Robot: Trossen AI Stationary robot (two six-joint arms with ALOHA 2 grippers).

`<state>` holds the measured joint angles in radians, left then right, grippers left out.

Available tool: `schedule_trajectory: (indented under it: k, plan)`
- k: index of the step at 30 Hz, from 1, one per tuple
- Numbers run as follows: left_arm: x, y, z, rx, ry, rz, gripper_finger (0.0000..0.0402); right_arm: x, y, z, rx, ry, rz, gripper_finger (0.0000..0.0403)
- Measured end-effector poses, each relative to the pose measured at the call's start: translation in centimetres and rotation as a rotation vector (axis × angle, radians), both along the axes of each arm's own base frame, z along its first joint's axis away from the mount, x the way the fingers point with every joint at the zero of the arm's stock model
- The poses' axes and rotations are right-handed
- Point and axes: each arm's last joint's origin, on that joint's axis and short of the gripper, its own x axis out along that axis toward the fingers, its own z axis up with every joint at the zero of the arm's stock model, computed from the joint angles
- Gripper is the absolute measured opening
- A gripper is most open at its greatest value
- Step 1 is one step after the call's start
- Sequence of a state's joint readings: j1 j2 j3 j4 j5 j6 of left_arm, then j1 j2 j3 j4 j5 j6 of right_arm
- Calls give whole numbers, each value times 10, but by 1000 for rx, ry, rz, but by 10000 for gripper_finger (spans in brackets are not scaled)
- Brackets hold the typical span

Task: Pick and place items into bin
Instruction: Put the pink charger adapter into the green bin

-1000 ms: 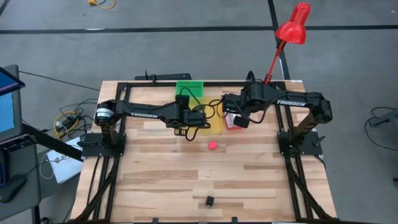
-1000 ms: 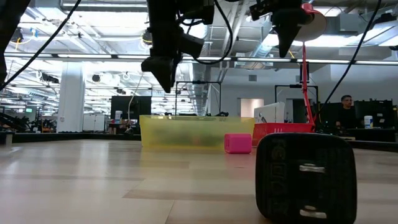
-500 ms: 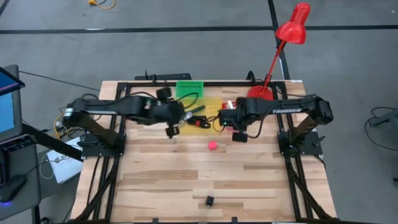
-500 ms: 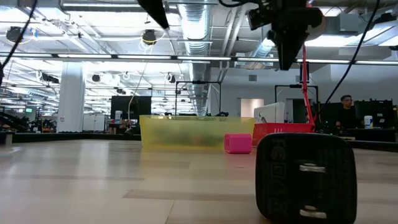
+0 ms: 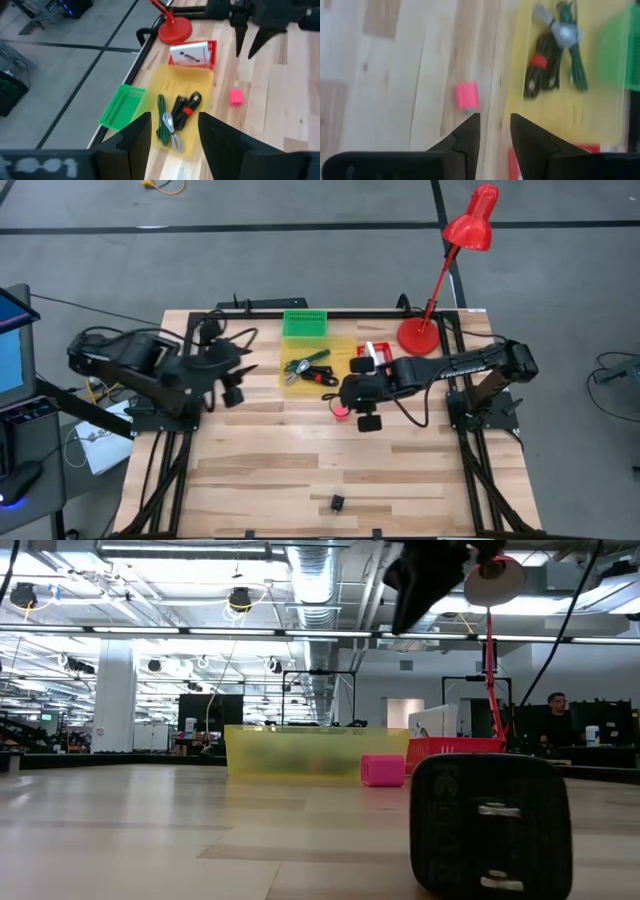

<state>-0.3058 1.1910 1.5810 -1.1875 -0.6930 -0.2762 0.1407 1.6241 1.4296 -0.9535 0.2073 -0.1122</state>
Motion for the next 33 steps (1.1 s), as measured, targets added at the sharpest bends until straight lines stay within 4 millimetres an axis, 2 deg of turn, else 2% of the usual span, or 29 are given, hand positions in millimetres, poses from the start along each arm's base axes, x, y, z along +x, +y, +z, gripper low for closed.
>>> schedule_trajectory:
  k: [4,9,14,21,28,33]
  plan:
    - [-23,-1,3,-3,-16,31,155,4,-1,2,32,-50,-62,102]
    - [-38,-2,3,-7,-5,40,155,2,-3,0,71,-29,-82,102]
    - [-42,-4,-1,-25,32,41,155,16,0,-26,82,64,-86,108]
    - [-40,-9,-4,-25,55,28,155,40,4,-68,87,216,-75,171]
    - [-39,-10,-6,-41,68,30,155,52,6,-84,78,247,-37,247]
    - [-39,-11,-7,-52,76,26,155,54,7,-86,72,253,-7,260]
